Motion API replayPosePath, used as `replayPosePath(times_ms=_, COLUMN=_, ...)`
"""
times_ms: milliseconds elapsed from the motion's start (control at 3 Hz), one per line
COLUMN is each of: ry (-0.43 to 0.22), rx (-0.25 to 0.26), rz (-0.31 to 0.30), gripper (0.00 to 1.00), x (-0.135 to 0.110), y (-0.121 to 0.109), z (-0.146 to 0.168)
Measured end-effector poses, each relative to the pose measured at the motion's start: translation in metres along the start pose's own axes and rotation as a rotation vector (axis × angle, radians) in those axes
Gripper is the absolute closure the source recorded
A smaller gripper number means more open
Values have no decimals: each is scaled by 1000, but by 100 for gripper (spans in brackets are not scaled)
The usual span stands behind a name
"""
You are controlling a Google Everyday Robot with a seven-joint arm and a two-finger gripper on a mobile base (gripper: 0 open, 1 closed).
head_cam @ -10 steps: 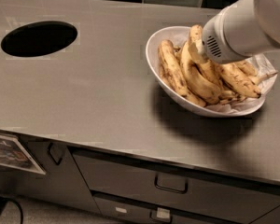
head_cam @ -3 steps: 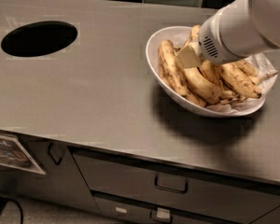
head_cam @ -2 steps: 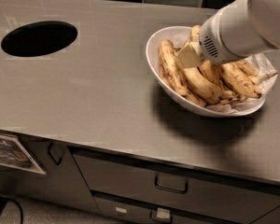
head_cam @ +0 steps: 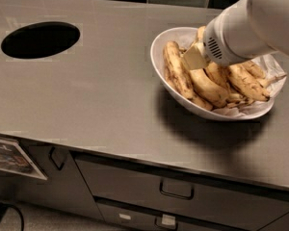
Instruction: Pick banana from white bowl
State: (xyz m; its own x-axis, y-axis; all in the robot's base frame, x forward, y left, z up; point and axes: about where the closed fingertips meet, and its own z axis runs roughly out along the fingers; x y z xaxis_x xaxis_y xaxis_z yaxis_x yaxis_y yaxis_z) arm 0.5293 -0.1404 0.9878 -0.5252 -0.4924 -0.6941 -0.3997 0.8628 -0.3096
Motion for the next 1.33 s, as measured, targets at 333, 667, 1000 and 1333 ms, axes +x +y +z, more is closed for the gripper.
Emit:
replayPosePath(times_ms=333, ry=4, rx=11, rz=1, gripper=42, x=0, y=-1, z=1)
replayPosePath(times_ms=667, ry=10, rx=18, rz=4, gripper=43, x=2, y=-2, z=3)
replayPosePath(times_ms=1000, ry=20, rx=30, rz=12, gripper=52, x=6, y=-4, z=6)
replayPosePath(times_ms=1333, ry=21, rx=30, rz=12, gripper=52, x=6, y=-4, z=6)
